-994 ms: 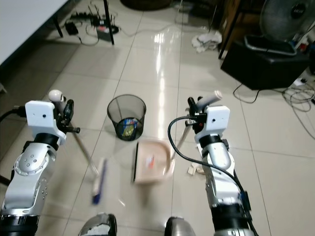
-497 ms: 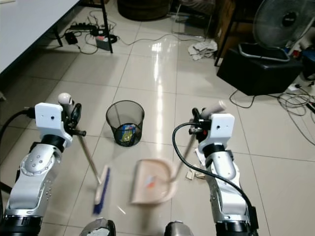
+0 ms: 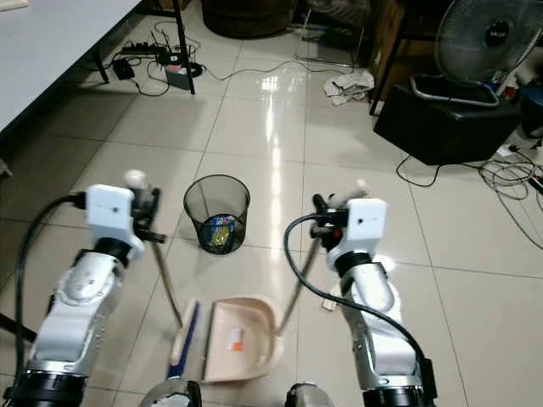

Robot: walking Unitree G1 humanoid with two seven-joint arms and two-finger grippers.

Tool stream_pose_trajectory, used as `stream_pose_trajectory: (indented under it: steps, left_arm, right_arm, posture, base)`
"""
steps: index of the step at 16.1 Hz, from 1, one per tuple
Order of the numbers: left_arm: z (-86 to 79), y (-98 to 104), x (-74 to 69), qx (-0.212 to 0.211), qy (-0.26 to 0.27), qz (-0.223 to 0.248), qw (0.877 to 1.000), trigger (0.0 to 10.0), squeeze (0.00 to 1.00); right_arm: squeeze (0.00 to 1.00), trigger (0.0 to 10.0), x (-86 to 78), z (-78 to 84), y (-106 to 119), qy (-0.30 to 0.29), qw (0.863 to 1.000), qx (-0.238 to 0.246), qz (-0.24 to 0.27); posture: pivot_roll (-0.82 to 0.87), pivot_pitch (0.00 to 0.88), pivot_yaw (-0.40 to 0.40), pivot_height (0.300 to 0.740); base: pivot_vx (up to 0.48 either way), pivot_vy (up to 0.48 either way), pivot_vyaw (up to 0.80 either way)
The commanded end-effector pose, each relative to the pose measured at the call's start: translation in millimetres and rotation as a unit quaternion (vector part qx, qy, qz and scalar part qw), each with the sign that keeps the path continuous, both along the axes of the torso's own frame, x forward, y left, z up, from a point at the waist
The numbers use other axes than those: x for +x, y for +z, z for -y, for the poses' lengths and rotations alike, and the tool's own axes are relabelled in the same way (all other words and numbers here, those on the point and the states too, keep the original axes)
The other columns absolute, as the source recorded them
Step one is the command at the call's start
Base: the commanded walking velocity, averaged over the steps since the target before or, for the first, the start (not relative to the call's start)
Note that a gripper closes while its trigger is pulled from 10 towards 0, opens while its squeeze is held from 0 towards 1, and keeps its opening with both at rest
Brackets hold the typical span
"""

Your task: Sweep floor

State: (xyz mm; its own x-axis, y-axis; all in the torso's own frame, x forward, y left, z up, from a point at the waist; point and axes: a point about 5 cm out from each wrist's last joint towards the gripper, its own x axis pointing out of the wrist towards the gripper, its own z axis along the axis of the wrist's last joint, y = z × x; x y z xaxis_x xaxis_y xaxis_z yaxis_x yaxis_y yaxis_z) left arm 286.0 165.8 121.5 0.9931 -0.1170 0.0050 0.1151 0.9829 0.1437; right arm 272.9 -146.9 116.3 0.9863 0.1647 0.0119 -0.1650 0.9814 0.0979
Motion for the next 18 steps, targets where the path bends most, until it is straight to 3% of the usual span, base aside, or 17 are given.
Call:
stream_pose_trajectory:
  steps: [1,4,6,10,18]
  left_arm:
    - [-3.0,0,-3.0,0.011,0.003,0.008,1.0,10.0,0.0]
    - [-5.6,0,-7.3,0.021,0.018,0.017,0.999,10.0,0.0]
    - [-6.8,3,-8.2,0.023,0.023,0.023,0.999,10.0,0.0]
    - [-5.2,11,-3.9,0.037,0.006,0.033,0.999,10.0,0.0]
    - [4.4,13,-1.1,0.035,-0.007,0.03,0.999,10.0,0.0]
  right_arm:
    - [0.0,10.0,-1.5,5.2,9,-0.008,1.0,-0.018,0.017]
    - [0.0,10.0,0.4,7.9,9,0.013,0.999,-0.039,0.014]
    - [0.0,10.0,3.0,9.4,7,0.011,1.0,-0.027,0.008]
    - [0.0,10.0,2.1,13.9,8,-0.015,1.0,-0.014,0.02]
    - [0.0,10.0,-3.6,20.7,15,-0.033,0.999,-0.018,0.025]
  posture:
    - [0.0,0.042,-0.016,0.74]
    - [0.01,0.037,-0.066,0.74]
    - [0.02,0.036,-0.078,0.74]
    - [0.02,0.05,-0.053,0.74]
    - [0.0,0.085,-0.029,0.74]
  base:
    - [0.0,0.0,0.0]
    - [0.0,0.0,0.0]
    - [0.0,0.0,0.0]
    - [0.0,0.0,0.0]
    - [0.0,-0.378,-0.22]
